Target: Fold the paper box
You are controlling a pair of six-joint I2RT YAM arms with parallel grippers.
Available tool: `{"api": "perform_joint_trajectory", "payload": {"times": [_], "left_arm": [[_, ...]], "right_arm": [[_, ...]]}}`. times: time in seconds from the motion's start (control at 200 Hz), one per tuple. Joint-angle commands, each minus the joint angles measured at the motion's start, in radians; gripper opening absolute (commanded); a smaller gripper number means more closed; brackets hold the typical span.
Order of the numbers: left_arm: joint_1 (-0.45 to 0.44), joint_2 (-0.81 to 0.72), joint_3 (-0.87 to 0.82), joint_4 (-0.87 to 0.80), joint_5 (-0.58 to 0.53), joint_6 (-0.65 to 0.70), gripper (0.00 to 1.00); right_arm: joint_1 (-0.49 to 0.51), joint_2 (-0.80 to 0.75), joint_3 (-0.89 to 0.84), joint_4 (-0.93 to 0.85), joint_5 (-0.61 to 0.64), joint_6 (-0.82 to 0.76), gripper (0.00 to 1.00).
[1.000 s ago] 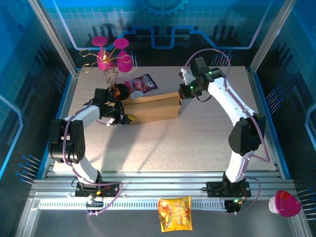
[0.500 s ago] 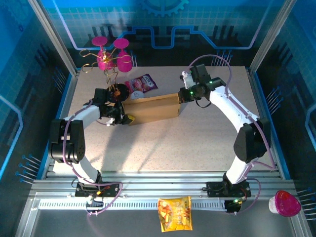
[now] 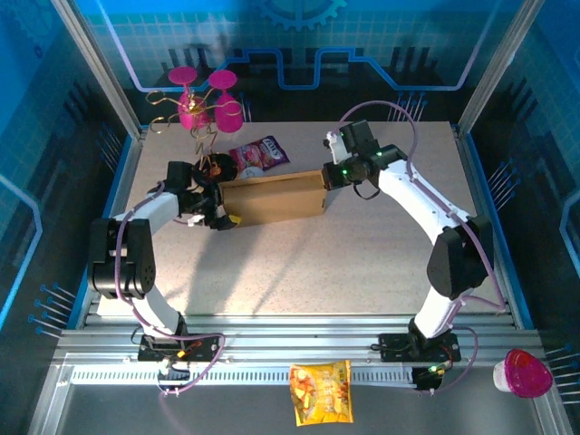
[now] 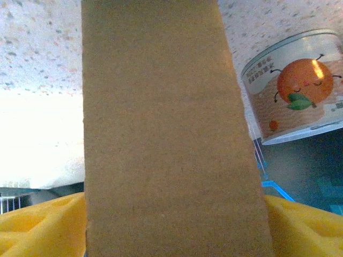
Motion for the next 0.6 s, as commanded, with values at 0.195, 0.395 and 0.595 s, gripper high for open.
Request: {"api": "perform_joint_trajectory", "payload": {"times": [0.195, 0.395, 0.595], "left_arm": [[0.018, -0.139, -0.032, -0.093, -0.033, 0.127, 0.85], [0.027, -0.179, -0.041, -0.127, -0.048, 0.158, 0.85], [0.031, -0.241, 0.009, -0.228, -0.120, 0.256, 0.85]], "right_arm": [[0.027, 0.039, 0.031, -0.046, 0.012, -0.018, 0.00], [0.028, 0.047, 0.037, -0.046, 0.007, -0.020, 0.00], [0.029, 0.050, 0.039, -0.052, 0.009, -0.023, 0.00]]}}
